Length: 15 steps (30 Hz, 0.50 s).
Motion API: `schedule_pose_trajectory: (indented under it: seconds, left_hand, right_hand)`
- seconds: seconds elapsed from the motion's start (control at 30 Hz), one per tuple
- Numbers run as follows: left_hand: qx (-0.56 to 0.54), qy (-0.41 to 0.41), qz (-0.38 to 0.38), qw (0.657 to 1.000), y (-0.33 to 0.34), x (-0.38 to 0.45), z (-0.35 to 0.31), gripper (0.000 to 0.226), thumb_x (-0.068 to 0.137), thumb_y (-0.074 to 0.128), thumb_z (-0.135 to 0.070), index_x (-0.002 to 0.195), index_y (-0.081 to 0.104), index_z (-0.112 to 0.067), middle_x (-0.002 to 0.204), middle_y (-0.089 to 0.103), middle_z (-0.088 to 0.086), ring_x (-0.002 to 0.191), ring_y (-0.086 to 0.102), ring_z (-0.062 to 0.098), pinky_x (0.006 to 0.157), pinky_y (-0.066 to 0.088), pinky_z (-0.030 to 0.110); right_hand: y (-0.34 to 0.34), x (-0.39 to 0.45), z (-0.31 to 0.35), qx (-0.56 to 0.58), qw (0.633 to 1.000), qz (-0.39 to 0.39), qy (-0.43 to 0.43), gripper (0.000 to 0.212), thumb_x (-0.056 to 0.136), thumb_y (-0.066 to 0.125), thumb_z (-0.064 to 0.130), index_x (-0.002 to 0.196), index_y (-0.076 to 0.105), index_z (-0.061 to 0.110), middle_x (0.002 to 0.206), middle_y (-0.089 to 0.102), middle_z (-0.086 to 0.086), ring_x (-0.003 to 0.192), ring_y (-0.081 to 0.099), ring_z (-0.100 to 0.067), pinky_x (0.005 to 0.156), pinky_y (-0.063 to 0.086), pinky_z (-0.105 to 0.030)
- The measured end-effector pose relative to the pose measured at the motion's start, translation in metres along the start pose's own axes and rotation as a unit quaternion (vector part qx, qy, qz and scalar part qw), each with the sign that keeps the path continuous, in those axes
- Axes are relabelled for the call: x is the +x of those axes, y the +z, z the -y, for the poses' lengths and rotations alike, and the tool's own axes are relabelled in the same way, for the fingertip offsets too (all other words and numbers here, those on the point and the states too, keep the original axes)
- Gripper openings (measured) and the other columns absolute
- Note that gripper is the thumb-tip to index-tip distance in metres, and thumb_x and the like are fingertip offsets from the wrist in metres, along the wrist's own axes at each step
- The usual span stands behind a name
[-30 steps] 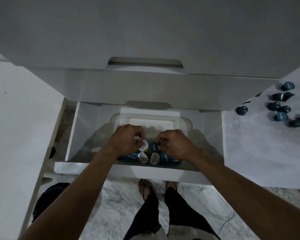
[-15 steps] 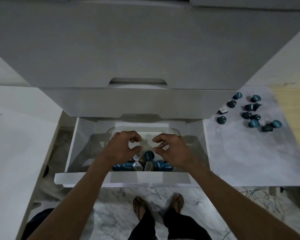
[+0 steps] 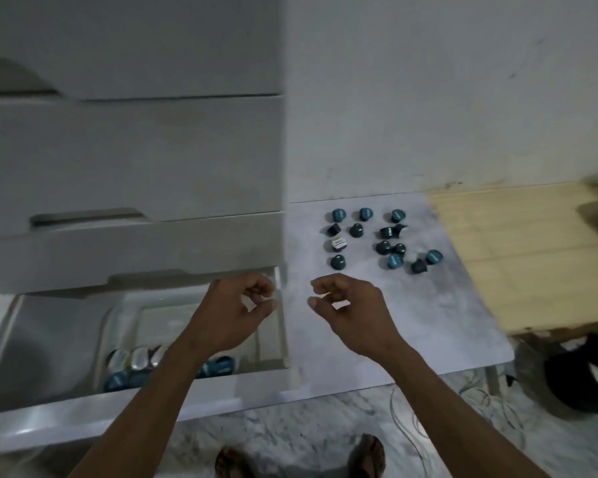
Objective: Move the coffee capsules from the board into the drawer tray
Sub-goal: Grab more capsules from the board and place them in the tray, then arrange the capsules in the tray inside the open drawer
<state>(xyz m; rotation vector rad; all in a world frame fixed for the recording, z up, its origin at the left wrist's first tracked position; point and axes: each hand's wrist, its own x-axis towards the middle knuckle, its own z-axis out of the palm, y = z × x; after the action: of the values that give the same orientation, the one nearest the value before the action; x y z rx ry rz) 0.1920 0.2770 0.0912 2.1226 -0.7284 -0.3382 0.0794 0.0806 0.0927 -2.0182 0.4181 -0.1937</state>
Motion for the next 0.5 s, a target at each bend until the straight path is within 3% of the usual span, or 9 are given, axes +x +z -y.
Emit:
schedule_pose_trajectory:
  seconds: [0.27, 0.4, 0.5]
  left_hand:
    - [-0.014, -0.015, 0.015, 1.000, 0.142, 0.040, -0.070, 0.012, 0.078, 0.078, -0.019, 0.086, 0.069, -0.023, 0.079, 0.069, -0.011, 0.076, 0.064, 0.006, 0.065, 0.046, 0.011]
    - [0.010, -0.042, 0.054, 0.998, 0.191, 0.060, -0.082, 0.015, 0.079, 0.077, -0.026, 0.092, 0.068, -0.024, 0.083, 0.069, -0.014, 0.077, 0.064, 0.002, 0.068, 0.048, 0.012]
    - [0.025, -0.049, 0.037, 0.998, 0.215, 0.091, -0.081, 0.019, 0.081, 0.075, -0.026, 0.097, 0.067, -0.022, 0.087, 0.068, -0.012, 0.077, 0.063, 0.001, 0.070, 0.047, 0.012]
  right_hand:
    - [-0.141, 0.001, -0.095, -0.034, 0.996, -0.063, 0.052, 0.015, 0.084, 0.075, 0.022, 0.099, 0.072, 0.020, 0.086, 0.071, 0.009, 0.076, 0.063, 0.005, 0.062, 0.045, -0.004]
    - [-0.182, 0.013, -0.134, -0.060, 0.991, -0.082, 0.093, 0.017, 0.085, 0.073, 0.022, 0.101, 0.071, 0.017, 0.086, 0.071, 0.008, 0.072, 0.063, 0.008, 0.060, 0.042, -0.001]
    - [-0.198, 0.034, -0.160, -0.079, 0.983, -0.105, 0.125, 0.019, 0.086, 0.072, 0.024, 0.104, 0.071, 0.017, 0.090, 0.072, 0.006, 0.074, 0.065, 0.001, 0.061, 0.043, -0.003]
